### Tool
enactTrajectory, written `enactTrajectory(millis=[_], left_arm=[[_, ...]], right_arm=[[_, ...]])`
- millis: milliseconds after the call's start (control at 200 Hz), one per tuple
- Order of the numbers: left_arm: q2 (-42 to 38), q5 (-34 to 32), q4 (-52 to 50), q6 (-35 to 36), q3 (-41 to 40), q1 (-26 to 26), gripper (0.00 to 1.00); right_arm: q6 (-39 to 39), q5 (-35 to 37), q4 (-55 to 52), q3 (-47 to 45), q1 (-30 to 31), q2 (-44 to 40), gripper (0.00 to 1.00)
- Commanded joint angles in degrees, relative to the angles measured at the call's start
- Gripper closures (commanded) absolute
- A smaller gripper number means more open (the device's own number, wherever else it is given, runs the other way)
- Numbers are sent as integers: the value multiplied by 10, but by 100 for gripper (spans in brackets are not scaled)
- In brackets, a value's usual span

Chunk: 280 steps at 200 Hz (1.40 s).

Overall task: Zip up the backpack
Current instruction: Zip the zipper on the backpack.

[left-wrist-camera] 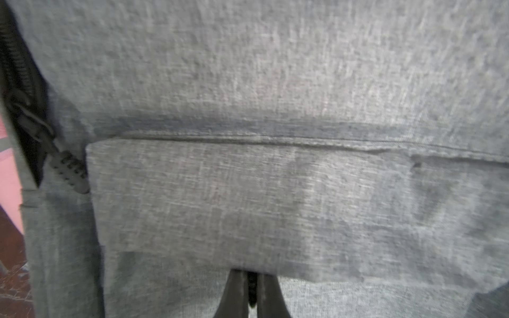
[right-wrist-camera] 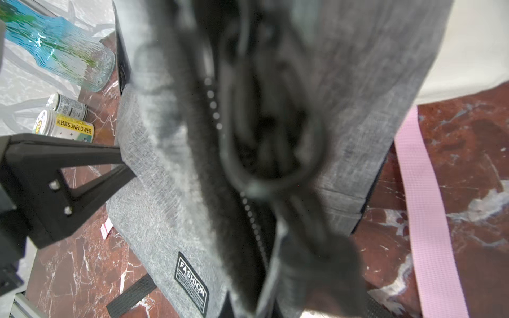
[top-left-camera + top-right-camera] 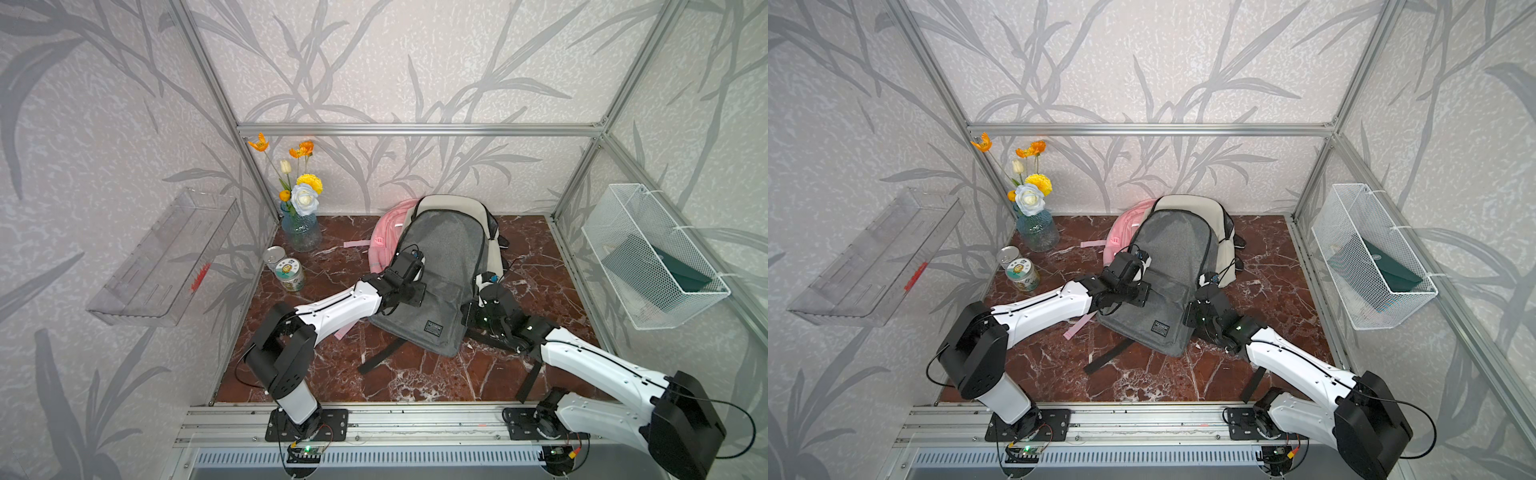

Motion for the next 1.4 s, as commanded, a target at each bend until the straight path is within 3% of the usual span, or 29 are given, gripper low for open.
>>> enactTrajectory(millis=[0, 530, 880, 1035, 1189, 1279, 1394], left_arm=[[4, -1, -34, -12, 9, 7, 98], [-20, -15, -42, -42, -18, 76, 98], [-29, -90, -78, -80, -6, 133, 98], [-18, -63, -78, -95, 10, 169, 97], [10, 22, -56, -81, 42, 169, 96], [19, 29, -54, -77, 58, 161, 96], [19, 35, -52, -69, 75, 154, 96]], right_arm=[[-16, 2, -3, 20, -7, 4, 100], [-3, 37, -12, 7, -7, -14, 100], [-5, 33, -20, 2, -8, -23, 100], [0, 17, -7, -5, -8, -19, 100], [13, -6, 25, -11, 0, -1, 100], [14, -8, 39, -4, 19, 15, 100], [9, -7, 49, 10, 46, 35, 92]])
